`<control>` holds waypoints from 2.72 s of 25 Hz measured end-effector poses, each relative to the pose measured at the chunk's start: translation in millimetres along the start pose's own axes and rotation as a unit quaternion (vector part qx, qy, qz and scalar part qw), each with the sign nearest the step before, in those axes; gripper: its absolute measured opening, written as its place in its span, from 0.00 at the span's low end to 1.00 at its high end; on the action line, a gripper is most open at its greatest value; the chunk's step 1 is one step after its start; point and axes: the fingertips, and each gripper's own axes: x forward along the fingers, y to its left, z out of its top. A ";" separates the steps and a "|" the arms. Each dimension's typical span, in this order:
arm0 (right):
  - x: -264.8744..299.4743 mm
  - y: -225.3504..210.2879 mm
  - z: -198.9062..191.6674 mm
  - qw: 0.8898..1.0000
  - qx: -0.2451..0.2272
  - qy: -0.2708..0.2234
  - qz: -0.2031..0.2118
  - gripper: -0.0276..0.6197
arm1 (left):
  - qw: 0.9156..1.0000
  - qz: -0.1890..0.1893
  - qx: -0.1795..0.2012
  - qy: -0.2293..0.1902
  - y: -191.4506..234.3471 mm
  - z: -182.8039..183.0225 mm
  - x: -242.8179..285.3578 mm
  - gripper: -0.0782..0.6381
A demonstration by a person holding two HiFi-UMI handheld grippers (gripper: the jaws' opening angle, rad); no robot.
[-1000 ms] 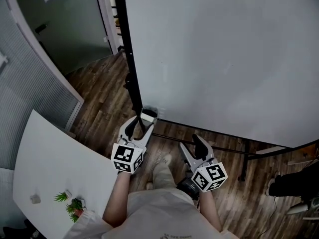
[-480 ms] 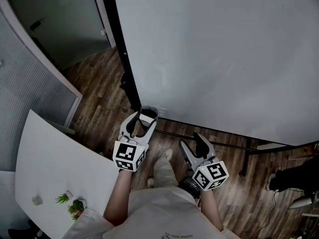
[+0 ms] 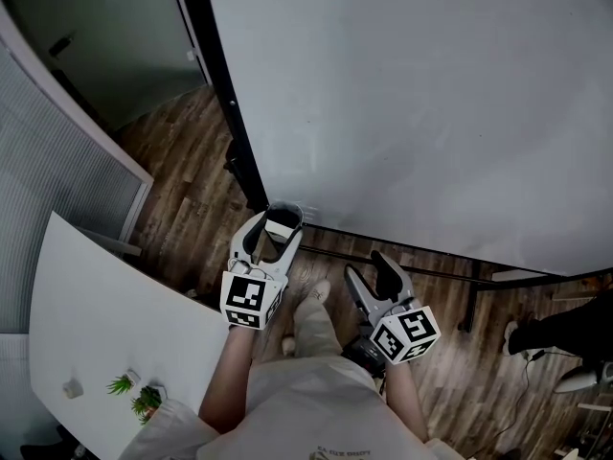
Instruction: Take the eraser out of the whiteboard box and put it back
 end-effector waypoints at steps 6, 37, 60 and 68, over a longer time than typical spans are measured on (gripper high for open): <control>5.1 -0.4 -0.6 1.000 0.000 0.002 0.000 0.43 | 1.000 0.008 0.021 -0.010 -1.2 1.2 0.2 0.47; -17.1 15.6 10.9 1.000 -0.011 -0.013 0.007 0.40 | 0.998 0.018 0.024 -0.061 -7.3 39.1 -30.9 0.47; -34.8 44.0 19.3 0.999 -0.022 -0.034 0.023 0.39 | 0.994 0.021 0.033 -0.100 -20.9 73.6 -74.1 0.47; -42.0 54.3 23.1 0.998 -0.027 -0.045 0.030 0.39 | 0.992 0.024 0.045 -0.111 -26.8 87.4 -94.5 0.47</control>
